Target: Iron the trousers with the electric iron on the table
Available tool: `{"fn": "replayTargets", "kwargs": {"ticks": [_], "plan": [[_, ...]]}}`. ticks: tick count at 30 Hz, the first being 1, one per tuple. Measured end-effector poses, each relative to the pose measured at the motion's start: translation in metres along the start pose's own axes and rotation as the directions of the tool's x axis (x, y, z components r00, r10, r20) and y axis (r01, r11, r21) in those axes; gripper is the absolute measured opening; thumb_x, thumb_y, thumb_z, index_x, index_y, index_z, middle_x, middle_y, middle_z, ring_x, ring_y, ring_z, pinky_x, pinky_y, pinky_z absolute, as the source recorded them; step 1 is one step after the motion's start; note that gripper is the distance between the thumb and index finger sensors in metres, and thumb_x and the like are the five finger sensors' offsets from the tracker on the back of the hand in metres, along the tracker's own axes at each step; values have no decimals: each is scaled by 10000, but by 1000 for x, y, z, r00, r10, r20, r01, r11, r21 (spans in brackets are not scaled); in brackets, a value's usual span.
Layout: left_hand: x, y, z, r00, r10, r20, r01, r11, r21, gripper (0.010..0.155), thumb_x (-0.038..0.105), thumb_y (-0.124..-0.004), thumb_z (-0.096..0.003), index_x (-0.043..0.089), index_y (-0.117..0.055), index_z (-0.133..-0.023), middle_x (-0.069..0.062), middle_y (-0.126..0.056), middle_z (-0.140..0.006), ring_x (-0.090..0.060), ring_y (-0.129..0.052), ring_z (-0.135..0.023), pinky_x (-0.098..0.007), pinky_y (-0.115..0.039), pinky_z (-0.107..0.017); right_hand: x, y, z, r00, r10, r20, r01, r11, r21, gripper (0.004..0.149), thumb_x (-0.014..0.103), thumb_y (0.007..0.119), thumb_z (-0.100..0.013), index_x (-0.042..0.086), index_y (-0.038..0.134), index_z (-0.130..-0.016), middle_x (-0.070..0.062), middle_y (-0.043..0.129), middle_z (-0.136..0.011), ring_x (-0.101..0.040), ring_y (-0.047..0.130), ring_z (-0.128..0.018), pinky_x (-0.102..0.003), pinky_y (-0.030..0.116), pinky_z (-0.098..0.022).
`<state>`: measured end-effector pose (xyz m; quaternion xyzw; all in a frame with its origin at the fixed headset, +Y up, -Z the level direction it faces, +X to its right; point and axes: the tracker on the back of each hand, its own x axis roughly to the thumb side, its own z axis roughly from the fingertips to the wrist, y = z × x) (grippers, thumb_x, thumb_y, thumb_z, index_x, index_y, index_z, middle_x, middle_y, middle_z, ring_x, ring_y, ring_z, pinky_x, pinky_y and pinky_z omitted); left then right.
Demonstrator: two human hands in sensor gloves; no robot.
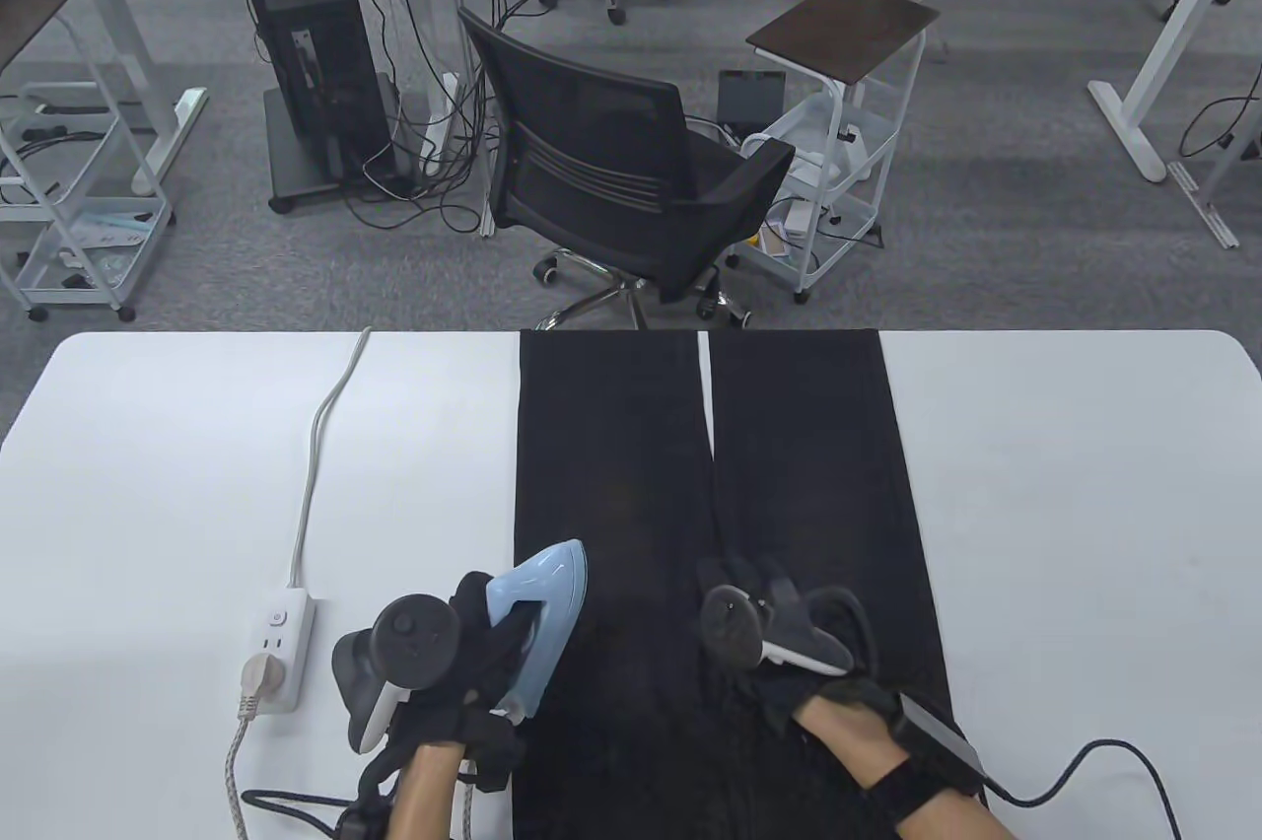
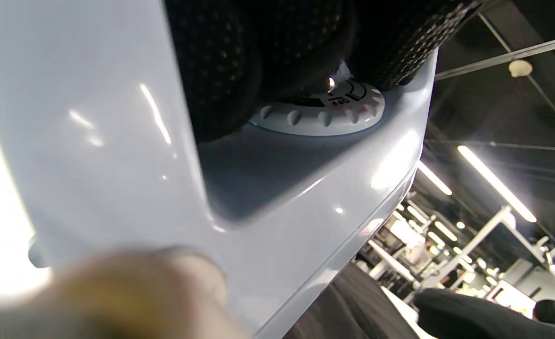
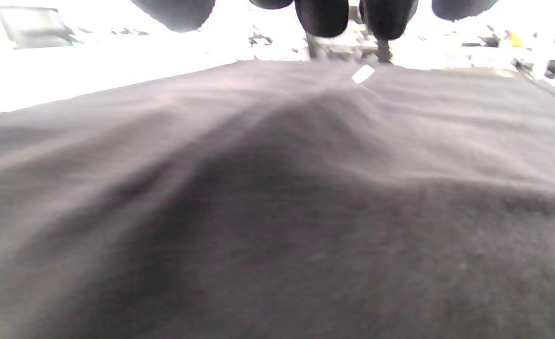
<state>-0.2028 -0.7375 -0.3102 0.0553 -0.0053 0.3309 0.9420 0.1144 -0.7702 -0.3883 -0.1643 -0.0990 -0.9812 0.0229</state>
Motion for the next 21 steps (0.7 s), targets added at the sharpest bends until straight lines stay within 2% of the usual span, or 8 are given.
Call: {"fn": "replayTargets", "kwargs": {"ticks": [2,4,5,6,7,12,16,21], "plan": [[-1,0,0,1000,-5,-8,5,1000,-4,439,469,-821,-599,119,-769,-858,41,-985,-488,-163,-1053,-396,-526,-873,-520,-11,15,-22,996,-6,-91,13,997,79,686,466,571,-632,118,296,-1155,-247,340,-1207,-605,378,-1039,-818,385,-634],[-2,2,0,1000,2,-8,-3,1000,-14,439,468,-823,-599,117,-770,-858,40,-985,-488,-163,-1053,-392,-526,-873,-520,-16,40,-38,998,-33,-61,43,983,177,703,488,531,-627,134,222,-1151,-232,205,-1210,-615,279,-1034,-822,353,-626],[-3,3,0,1000,8,-8,-8,1000,-14,440,467,-824,-598,117,-769,-859,40,-985,-488,-164,-1052,-391,-528,-872,-520,-16,48,-40,997,-61,-52,71,974,216,699,489,474,-626,138,154,-1138,-238,160,-1197,-616,272,-1024,-817,369,-621],[-3,3,0,1000,16,-10,-16,1000,-10,439,467,-823,-600,116,-769,-859,39,-985,-487,-164,-1053,-390,-528,-872,-520,-16,54,-38,992,-114,-46,121,962,243,706,484,396,-628,116,34,-1110,-261,37,-1162,-635,130,-987,-832,306,-593],[-3,4,1,1000,20,-10,-20,1000,-7,439,467,-823,-600,116,-770,-858,39,-984,-488,-164,-1052,-391,-529,-872,-521,-16,52,-35,992,-107,-63,118,972,203,701,487,411,-632,128,63,-1124,-246,64,-1180,-621,146,-1009,-825,310,-612],[-2,4,3,1000,18,-7,-18,1000,-10,440,466,-824,-599,115,-770,-859,39,-984,-488,-164,-1051,-388,-529,-872,-520,-7,55,-15,998,-15,-56,30,962,272,686,475,380,-630,117,54,-1116,-269,58,-1171,-616,175,-1015,-809,362,-621],[2,4,5,1000,5,6,-4,1000,-27,442,466,-824,-599,113,-771,-859,38,-985,-487,-165,-1052,-387,-530,-872,-519,3,60,12,999,-19,-40,29,962,271,691,465,383,-631,89,61,-1113,-297,72,-1164,-636,188,-1006,-817,353,-623],[7,3,7,1000,-21,21,23,998,-58,443,465,-826,-600,111,-771,-861,39,-984,-486,-163,-1051,-381,-528,-873,-515,15,66,49,999,30,24,-36,936,351,722,468,371,-629,69,0,-1102,-329,6,-1142,-658,145,-997,-813,353,-630]]}}
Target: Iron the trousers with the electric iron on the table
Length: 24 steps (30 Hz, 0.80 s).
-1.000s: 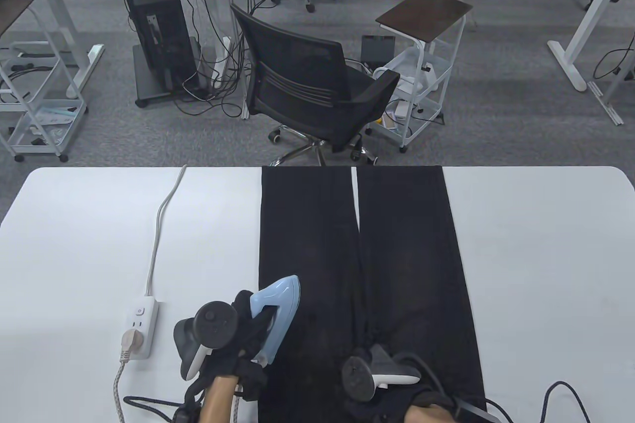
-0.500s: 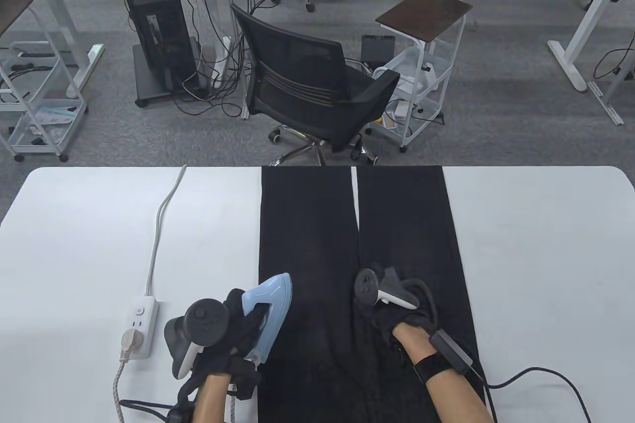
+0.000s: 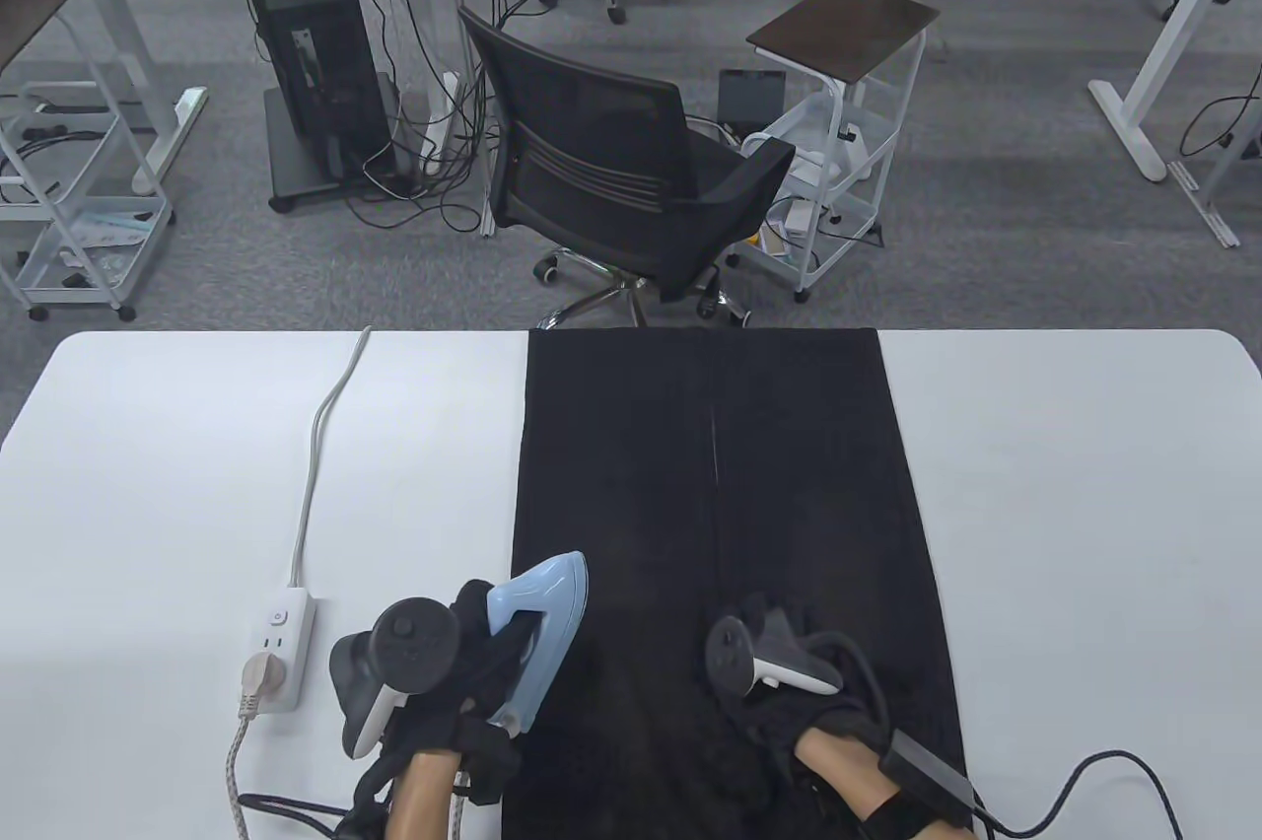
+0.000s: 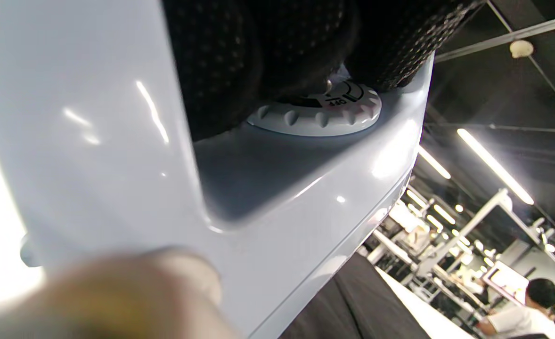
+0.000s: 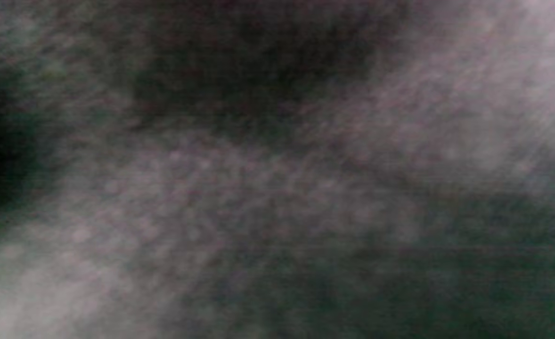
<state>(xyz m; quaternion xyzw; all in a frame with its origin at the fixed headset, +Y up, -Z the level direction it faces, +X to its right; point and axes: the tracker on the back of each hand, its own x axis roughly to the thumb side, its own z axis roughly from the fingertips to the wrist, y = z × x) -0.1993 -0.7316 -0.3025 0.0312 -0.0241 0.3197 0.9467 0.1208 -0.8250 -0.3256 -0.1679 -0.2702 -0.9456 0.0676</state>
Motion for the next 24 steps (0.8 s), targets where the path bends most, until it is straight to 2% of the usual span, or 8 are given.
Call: {"fn": "replayTargets", "kwargs": {"ticks": [7,10,11,13,16,20,21,24], "plan": [[17,-13,1,993,-99,57,105,990,-99,446,464,-828,-602,107,-771,-863,35,-984,-488,-168,-1049,-382,-530,-871,-516,17,18,48,988,113,105,-117,993,28,753,490,423,-636,41,62,-1120,-372,66,-1140,-696,255,-984,-778,433,-645],[34,-27,3,977,-179,114,195,968,-156,450,464,-831,-600,105,-771,-865,33,-984,-488,-170,-1049,-381,-531,-871,-514,16,8,56,991,78,107,-74,996,-42,726,499,491,-639,59,244,-1161,-352,259,-1173,-652,429,-994,-761,483,-648],[44,-34,5,963,-226,149,252,950,-187,452,464,-834,-599,105,-772,-865,32,-985,-487,-170,-1049,-379,-530,-872,-512,14,3,56,993,53,105,-46,996,-71,713,501,484,-642,66,276,-1166,-333,311,-1185,-611,464,-1010,-755,488,-653],[61,-49,10,925,-312,219,359,907,-223,454,467,-833,-599,106,-772,-868,33,-986,-486,-168,-1050,-379,-528,-873,-511,8,-2,51,994,20,107,-6,992,-125,714,499,476,-646,96,196,-1165,-292,240,-1202,-611,393,-1031,-772,454,-652],[90,-78,20,832,-430,350,533,795,-291,464,477,-831,-596,113,-770,-878,39,-987,-491,-164,-1050,-384,-524,-872,-517,-5,-5,38,996,9,85,9,979,-204,694,473,483,-647,124,167,-1157,-272,182,-1203,-611,331,-1037,-791,414,-647],[105,-112,24,759,-495,424,646,658,-387,477,482,-829,-595,117,-762,-895,36,-987,-499,-167,-1049,-393,-529,-866,-521,-13,11,23,990,-60,125,75,990,-120,677,473,475,-644,170,147,-1153,-252,140,-1200,-608,260,-1032,-796,395,-638],[107,-116,25,742,-512,433,666,636,-389,477,486,-825,-601,119,-754,-898,43,-978,-494,-158,-1040,-389,-518,-865,-525,-13,13,23,990,-68,122,81,991,-102,670,476,443,-640,186,109,-1144,-241,89,-1192,-604,181,-1024,-800,357,-637],[107,-116,21,720,-557,414,690,640,-339,485,493,-811,-601,126,-740,-909,48,-970,-507,-155,-1035,-404,-520,-858,-540,-12,10,21,992,-56,115,66,994,-91,672,476,448,-644,186,109,-1146,-246,90,-1193,-607,187,-1026,-800,366,-638]]}}
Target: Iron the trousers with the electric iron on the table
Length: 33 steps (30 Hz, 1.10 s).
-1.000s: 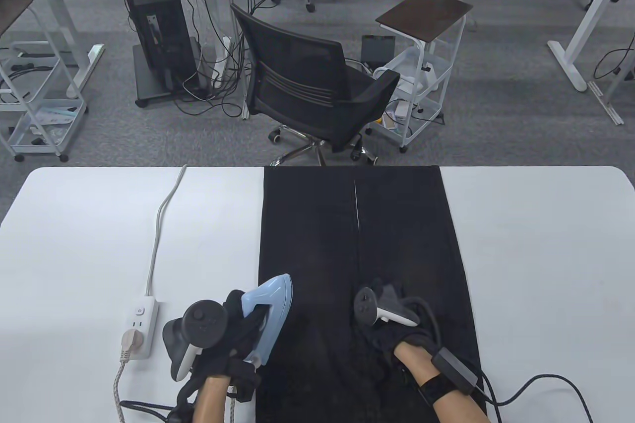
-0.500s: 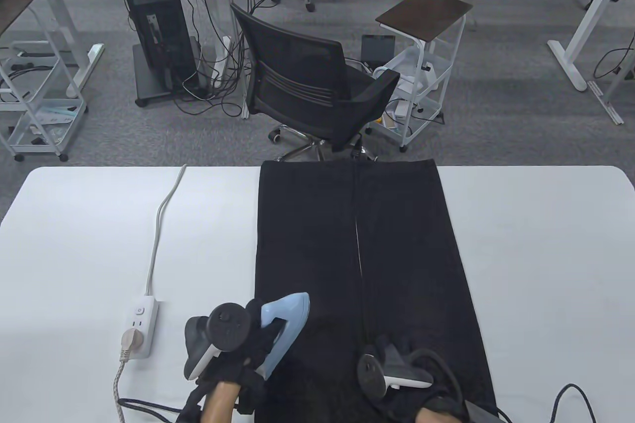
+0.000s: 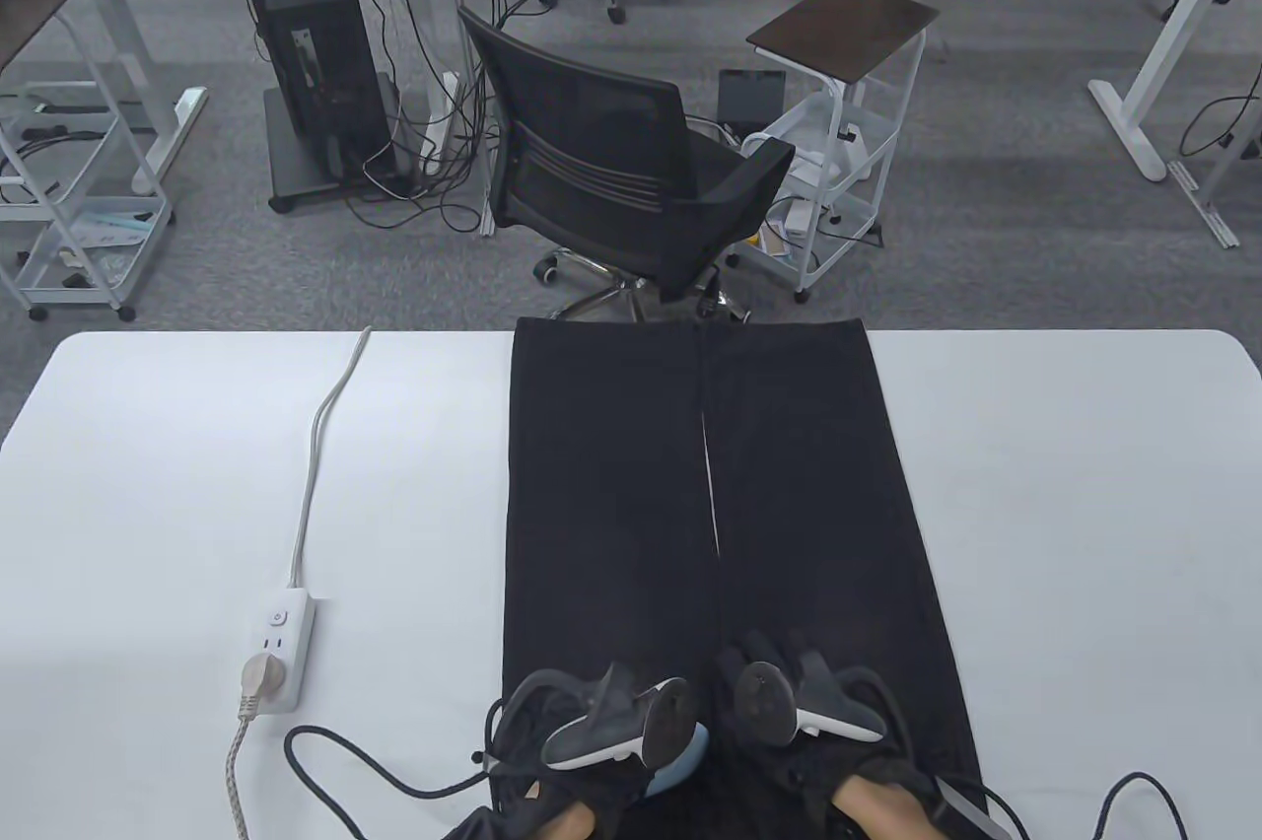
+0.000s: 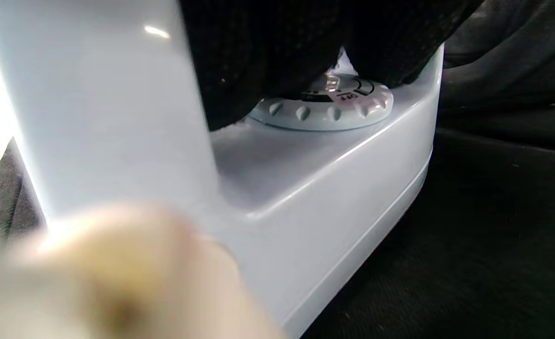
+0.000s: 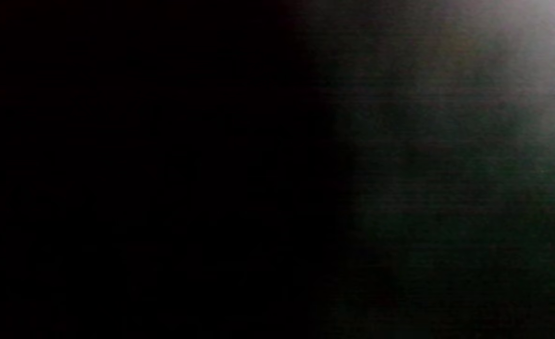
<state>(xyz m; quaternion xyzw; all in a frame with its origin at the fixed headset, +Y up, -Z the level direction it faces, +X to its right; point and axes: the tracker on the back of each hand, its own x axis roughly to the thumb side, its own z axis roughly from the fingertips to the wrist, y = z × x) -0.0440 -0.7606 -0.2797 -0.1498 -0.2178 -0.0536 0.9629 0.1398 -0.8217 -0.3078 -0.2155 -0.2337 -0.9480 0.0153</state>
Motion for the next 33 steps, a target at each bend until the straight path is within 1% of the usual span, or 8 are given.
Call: {"fn": "replayTargets", "kwargs": {"ticks": [4,9,13,18,21,25,28,33], "plan": [[-17,6,-22,996,22,-83,-21,1000,8,470,489,-788,-620,127,-713,-910,53,-944,-521,-153,-1015,-427,-522,-839,-569,3,0,-2,1000,1,-11,-1,1000,18,670,470,437,-647,182,89,-1142,-254,67,-1185,-618,161,-1019,-806,353,-636],[-48,20,-72,988,67,-138,-68,998,1,465,490,-785,-624,135,-704,-911,52,-936,-523,-156,-1006,-446,-526,-826,-589,1,0,-1,1000,-10,0,10,1000,19,676,472,435,-645,173,86,-1142,-254,60,-1183,-615,149,-1017,-806,343,-634],[-75,33,-114,969,102,-225,-104,995,3,463,492,-785,-623,140,-702,-912,52,-934,-522,-157,-1004,-443,-527,-824,-594,1,0,-1,1000,-9,-1,9,1000,28,682,474,435,-645,168,79,-1141,-258,58,-1181,-617,144,-1016,-807,340,-634],[-99,43,-146,931,174,-321,-185,983,-6,466,480,-788,-629,137,-686,-927,32,-929,-535,-181,-992,-458,-543,-802,-612,0,0,-1,1000,-13,0,13,999,40,687,480,438,-645,172,76,-1141,-255,25,-1181,-614,137,-1016,-806,336,-636],[-101,43,-149,919,183,-348,-197,980,-5,464,478,-786,-629,137,-683,-926,34,-926,-532,-177,-991,-452,-540,-805,-606,-1,0,-1,1000,-16,0,16,999,49,691,485,439,-645,174,69,-1140,-253,22,-1180,-615,129,-1014,-806,332,-636],[-95,41,-141,927,160,-339,-166,986,9,459,487,-782,-624,143,-689,-914,50,-924,-521,-161,-995,-433,-526,-821,-585,-2,0,-1,1000,-22,2,22,998,55,697,490,440,-646,174,63,-1139,-251,17,-1179,-612,120,-1014,-807,325,-636],[-85,37,-127,948,139,-287,-144,990,4,454,490,-781,-618,146,-697,-901,58,-926,-509,-150,-999,-416,-519,-833,-568,-2,-1,-1,1000,-27,3,27,998,61,699,492,442,-646,175,61,-1139,-249,13,-1179,-610,115,-1014,-805,323,-637],[-61,26,-91,979,100,-176,-104,995,-9,451,485,-781,-614,140,-701,-892,52,-927,-503,-157,-998,-416,-528,-834,-559,-3,-1,-1,999,-36,4,36,997,67,701,494,442,-646,178,57,-1139,-244,7,-1179,-603,105,-1015,-803,316,-639]]}}
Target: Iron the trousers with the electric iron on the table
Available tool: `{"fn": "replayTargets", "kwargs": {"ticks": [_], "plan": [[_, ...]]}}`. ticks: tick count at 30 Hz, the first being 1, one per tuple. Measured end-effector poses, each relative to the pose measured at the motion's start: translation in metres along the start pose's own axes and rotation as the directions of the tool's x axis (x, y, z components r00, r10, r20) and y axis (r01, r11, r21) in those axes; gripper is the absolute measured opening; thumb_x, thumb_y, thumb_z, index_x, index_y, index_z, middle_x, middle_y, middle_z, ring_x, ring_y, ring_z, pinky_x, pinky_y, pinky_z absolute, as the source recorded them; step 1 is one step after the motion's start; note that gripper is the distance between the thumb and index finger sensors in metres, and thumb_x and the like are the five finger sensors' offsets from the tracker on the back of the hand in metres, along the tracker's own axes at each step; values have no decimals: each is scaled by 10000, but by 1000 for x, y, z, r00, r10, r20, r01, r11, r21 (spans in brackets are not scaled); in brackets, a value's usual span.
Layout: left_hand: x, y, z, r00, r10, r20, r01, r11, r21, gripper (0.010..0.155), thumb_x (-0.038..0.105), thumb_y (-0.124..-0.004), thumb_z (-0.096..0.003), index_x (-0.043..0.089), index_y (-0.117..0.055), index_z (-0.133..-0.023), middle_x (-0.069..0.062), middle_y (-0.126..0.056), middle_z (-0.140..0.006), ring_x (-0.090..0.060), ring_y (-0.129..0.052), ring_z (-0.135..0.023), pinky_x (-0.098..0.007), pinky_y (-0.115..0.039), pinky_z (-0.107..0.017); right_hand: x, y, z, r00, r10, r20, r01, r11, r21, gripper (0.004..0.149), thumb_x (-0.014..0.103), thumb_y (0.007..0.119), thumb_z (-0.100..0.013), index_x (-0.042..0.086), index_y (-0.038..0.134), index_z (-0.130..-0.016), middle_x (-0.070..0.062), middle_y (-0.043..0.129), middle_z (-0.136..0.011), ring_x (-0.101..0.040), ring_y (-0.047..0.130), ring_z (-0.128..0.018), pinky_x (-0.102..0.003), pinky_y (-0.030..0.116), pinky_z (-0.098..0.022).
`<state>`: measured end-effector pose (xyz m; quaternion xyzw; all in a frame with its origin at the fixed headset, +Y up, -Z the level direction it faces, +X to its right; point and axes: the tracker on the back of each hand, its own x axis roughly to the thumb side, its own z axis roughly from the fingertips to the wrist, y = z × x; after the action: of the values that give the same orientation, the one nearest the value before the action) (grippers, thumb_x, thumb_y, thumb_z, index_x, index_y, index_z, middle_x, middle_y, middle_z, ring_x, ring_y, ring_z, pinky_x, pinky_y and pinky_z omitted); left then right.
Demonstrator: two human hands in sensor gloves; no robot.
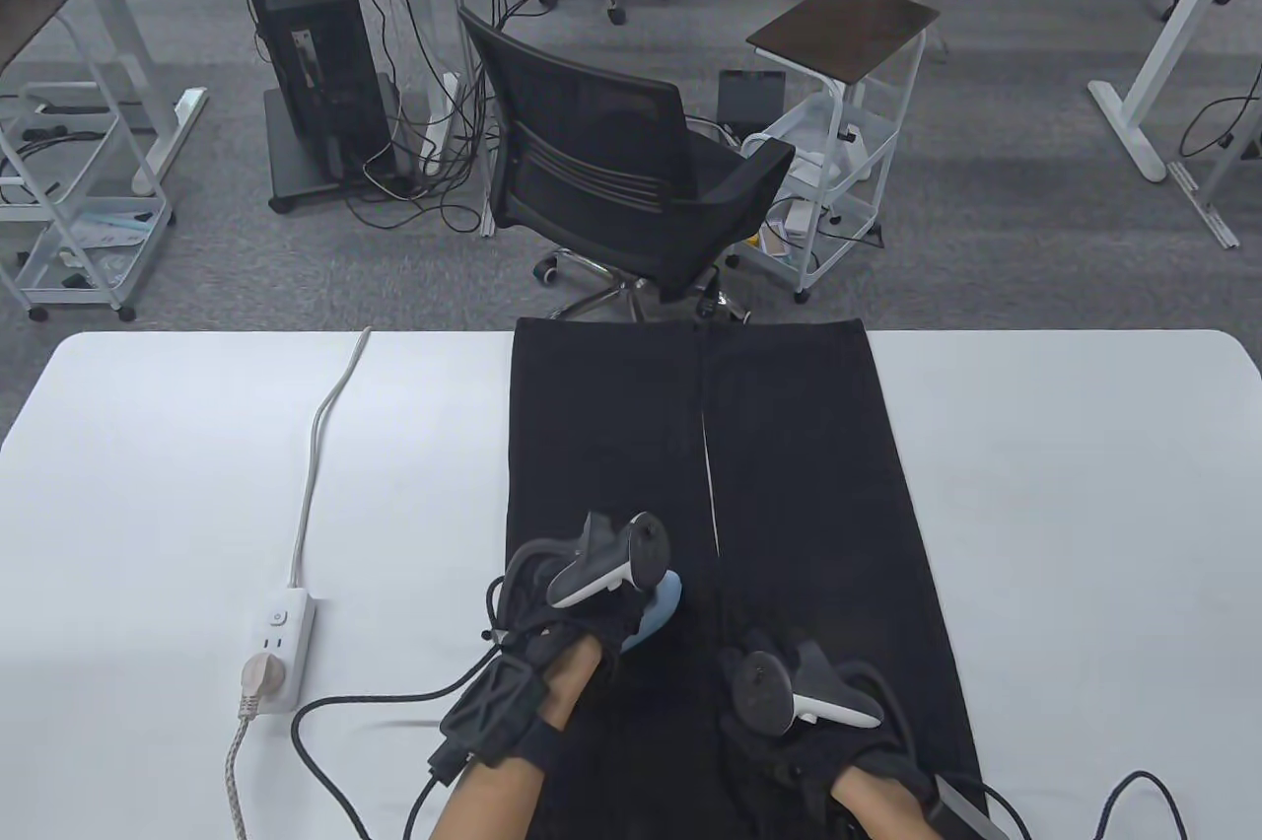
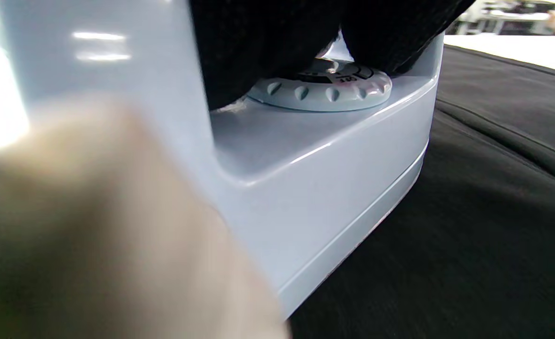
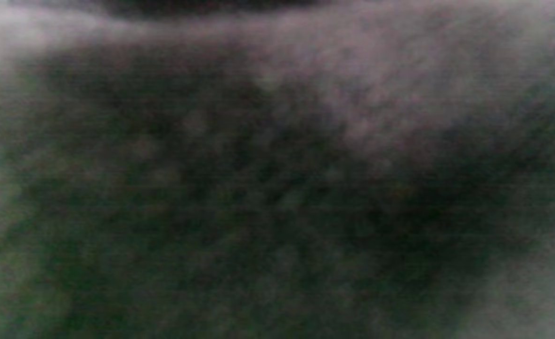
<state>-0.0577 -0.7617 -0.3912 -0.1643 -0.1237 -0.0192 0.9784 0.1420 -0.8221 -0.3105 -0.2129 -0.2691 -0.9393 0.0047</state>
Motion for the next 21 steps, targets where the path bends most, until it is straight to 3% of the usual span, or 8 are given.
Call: {"fn": "replayTargets", "kwargs": {"ticks": [8,12,16,21], "plan": [[22,-28,82,980,-70,186,70,998,8,450,482,-781,-610,132,-704,-884,46,-929,-498,-160,-1002,-409,-536,-834,-551,-2,0,0,1000,-12,-1,12,1000,3,690,490,441,-646,190,58,-1137,-232,3,-1180,-592,95,-1018,-799,308,-641],[26,-38,110,968,-84,235,86,996,3,448,482,-782,-607,132,-709,-877,44,-931,-495,-160,-1005,-406,-539,-836,-547,-2,0,0,1000,-9,-4,9,1000,3,693,490,441,-646,187,57,-1137,-235,3,-1179,-595,96,-1017,-801,309,-640],[27,-40,115,973,-103,208,101,995,22,457,489,-776,-608,134,-705,-887,46,-930,-505,-157,-1002,-420,-543,-833,-554,-1,0,0,1000,0,-8,0,1000,2,694,489,438,-647,183,53,-1136,-242,0,-1177,-601,97,-1015,-804,311,-638],[17,-31,87,982,-82,169,79,997,25,459,494,-777,-615,138,-700,-895,49,-926,-513,-155,-1000,-427,-539,-826,-574,0,0,0,1000,4,-10,-4,1000,1,695,490,436,-647,181,51,-1136,-245,-1,-1175,-606,97,-1014,-806,311,-636]]}}
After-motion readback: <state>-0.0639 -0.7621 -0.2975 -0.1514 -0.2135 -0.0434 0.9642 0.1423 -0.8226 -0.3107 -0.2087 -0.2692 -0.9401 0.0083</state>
